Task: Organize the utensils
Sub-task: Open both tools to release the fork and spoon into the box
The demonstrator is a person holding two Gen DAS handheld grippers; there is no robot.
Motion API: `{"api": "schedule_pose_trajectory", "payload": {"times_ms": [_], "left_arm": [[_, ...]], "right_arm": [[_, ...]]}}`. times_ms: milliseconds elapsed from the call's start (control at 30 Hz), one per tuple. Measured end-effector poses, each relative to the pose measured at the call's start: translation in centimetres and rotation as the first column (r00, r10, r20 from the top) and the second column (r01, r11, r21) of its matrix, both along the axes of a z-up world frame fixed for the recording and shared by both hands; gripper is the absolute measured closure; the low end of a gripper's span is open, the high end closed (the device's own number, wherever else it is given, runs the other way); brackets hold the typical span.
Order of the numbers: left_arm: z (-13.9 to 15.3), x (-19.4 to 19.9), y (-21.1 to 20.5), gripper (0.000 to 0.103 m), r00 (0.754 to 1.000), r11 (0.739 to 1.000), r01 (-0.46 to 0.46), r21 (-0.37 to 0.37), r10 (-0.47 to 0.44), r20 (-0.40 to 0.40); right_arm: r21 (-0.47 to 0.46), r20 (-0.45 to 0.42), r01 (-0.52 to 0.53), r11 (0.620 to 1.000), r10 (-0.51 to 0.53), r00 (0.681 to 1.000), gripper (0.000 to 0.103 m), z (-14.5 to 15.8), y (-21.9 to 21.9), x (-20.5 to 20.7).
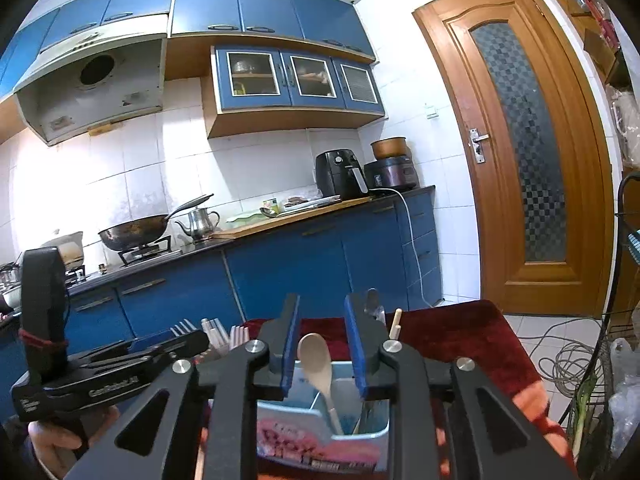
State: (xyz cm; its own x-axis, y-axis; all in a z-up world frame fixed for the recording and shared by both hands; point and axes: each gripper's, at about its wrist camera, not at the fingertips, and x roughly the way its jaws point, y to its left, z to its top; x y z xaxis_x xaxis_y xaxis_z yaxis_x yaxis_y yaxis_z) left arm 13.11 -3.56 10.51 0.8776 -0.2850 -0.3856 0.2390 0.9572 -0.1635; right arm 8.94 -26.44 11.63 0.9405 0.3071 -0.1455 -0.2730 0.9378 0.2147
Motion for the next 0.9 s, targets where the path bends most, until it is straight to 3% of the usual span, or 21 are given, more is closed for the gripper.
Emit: {"api": "schedule_pose_trajectory", "payload": {"times_ms": [467,633,900], "left_arm": [[1.6,-5.1,1.2,0.042,1.0,0.999,-0.013,0.048,0.012,0.014],[2.1,-5.2,0.7,0.042,1.0,0.995,-0.001,0.104,-0.002,0.022],[1.8,-6.6,1.7,0.042,1.0,0.999,-0.014,0.052,0.014,-0.002]], "right_arm": [[0.006,-0.024,-0.047,0.999,0.047,0.999,0.065,1.2,1.1,-6.7],[-0.016,-0.026,-0.057,0.998,0.056,0.998,0.065,1.1,1.8,-8.2],[0.002,-0.07,-0.041,0.999,0.041,0.997,0.062,0.0,1.5,-9.5]]}}
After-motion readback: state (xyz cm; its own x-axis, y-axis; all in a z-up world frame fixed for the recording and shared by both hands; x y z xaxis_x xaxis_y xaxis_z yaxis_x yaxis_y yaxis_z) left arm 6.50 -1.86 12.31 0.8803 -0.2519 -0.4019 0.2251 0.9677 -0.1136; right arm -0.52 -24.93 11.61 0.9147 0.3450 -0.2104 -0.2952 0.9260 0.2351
